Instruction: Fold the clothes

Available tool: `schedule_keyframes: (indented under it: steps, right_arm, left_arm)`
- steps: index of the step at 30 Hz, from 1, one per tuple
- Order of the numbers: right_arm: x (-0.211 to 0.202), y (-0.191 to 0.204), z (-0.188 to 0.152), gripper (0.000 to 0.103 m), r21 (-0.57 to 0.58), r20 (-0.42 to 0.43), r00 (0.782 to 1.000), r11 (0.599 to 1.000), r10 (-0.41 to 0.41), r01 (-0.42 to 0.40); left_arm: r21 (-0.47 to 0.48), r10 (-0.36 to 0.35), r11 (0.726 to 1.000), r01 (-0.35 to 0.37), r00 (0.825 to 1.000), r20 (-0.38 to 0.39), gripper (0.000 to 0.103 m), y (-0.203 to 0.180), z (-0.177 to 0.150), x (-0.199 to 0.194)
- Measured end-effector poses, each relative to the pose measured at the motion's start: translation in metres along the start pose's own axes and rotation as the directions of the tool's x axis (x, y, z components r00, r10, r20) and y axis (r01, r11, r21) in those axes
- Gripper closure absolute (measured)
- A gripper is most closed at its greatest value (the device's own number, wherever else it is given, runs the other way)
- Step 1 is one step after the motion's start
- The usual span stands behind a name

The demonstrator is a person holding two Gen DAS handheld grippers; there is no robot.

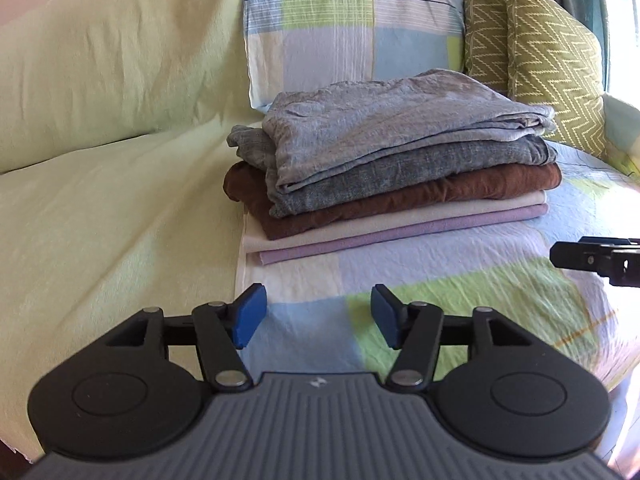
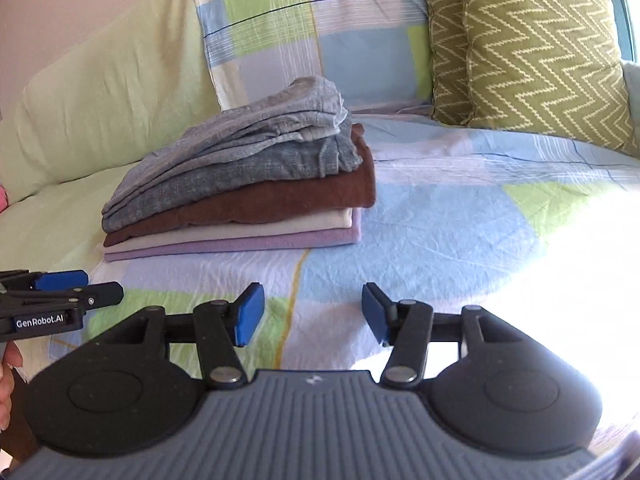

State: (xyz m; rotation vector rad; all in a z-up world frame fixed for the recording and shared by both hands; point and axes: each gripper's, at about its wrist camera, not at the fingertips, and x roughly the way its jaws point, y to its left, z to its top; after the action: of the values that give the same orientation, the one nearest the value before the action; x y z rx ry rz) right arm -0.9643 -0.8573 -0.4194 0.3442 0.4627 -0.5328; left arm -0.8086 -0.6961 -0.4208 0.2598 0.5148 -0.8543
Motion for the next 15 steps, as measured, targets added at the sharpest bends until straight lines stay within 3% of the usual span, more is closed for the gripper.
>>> schedule_keyframes:
  steps: [4,11,15]
  right_arm:
    - [0.002,0.006,-0.004,0.037,-0.048,0.002,1.000,0.999,-0.014,0.014]
    - [0.006,0.012,-0.001,0.031,-0.059,0.026,0.999,0.997,-0.037,0.039]
    - [0.010,0.016,0.001,0.018,-0.061,0.055,0.998,0.997,-0.041,0.044]
  left_arm:
    - [0.004,-0.003,1.000,0.003,1.000,0.000,0.042,-0.002,-0.002,0.001]
    - [-0.042,-0.012,0.999,0.011,1.000,-0.019,0.028,0.004,-0.001,0.004]
    - [-0.048,-0.020,0.999,0.019,1.000,-0.010,0.021,0.005,-0.003,0.006]
